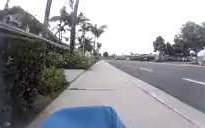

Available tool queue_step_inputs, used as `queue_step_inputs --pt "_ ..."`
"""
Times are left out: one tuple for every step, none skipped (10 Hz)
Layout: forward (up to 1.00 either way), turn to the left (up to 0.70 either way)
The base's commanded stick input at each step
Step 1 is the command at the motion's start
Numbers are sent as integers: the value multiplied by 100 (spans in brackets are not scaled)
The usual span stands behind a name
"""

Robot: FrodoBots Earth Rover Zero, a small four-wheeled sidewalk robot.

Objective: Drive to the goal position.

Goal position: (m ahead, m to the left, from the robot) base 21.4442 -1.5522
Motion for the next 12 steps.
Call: queue_step_inputs --pt "70 0" --pt "70 8" --pt "70 26" --pt "70 27" --pt "70 23" --pt "70 10" --pt "70 0" --pt "70 0" --pt "70 0" --pt "70 0" --pt "70 0" --pt "70 0"
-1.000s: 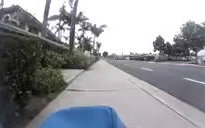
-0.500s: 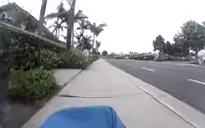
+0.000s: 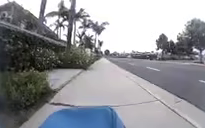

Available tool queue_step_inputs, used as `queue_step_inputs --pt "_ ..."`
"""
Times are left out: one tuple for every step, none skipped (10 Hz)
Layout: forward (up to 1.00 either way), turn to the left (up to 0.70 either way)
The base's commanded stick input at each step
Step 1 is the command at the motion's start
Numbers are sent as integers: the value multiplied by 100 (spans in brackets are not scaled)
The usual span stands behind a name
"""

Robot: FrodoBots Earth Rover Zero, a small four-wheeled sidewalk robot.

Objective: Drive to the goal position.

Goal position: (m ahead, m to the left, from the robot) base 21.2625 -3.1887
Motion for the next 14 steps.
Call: queue_step_inputs --pt "70 0" --pt "70 0" --pt "70 0" --pt "70 0" --pt "70 0" --pt "70 0" --pt "70 0" --pt "70 0" --pt "70 0" --pt "70 0" --pt "70 0" --pt "70 0" --pt "70 0" --pt "70 0"
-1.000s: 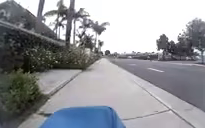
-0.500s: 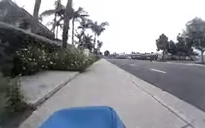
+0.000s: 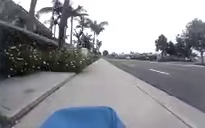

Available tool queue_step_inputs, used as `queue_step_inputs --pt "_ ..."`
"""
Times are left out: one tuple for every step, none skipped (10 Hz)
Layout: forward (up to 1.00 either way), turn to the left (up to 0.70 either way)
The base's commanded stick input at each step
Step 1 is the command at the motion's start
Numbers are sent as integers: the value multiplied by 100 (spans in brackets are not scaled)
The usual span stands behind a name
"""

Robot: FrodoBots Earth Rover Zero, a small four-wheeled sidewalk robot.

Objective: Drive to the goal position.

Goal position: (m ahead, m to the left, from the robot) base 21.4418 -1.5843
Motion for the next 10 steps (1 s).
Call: queue_step_inputs --pt "70 0" --pt "70 0" --pt "70 19" --pt "70 27" --pt "70 27" --pt "70 27" --pt "70 18" --pt "70 6" --pt "70 0" --pt "70 0"
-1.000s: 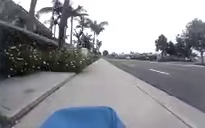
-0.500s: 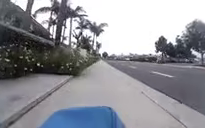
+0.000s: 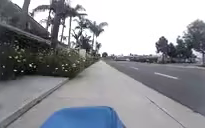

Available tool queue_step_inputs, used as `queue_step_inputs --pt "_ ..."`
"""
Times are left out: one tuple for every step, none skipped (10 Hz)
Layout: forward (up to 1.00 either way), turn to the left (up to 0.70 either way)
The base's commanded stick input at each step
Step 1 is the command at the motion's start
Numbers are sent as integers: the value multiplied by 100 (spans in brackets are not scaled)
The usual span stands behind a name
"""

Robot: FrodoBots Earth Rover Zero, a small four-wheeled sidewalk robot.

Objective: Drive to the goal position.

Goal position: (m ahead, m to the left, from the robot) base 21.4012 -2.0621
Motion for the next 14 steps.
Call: queue_step_inputs --pt "70 0" --pt "70 0" --pt "70 0" --pt "70 0" --pt "70 0" --pt "70 0" --pt "70 0" --pt "70 0" --pt "70 0" --pt "70 0" --pt "70 0" --pt "70 0" --pt "70 0" --pt "70 0"
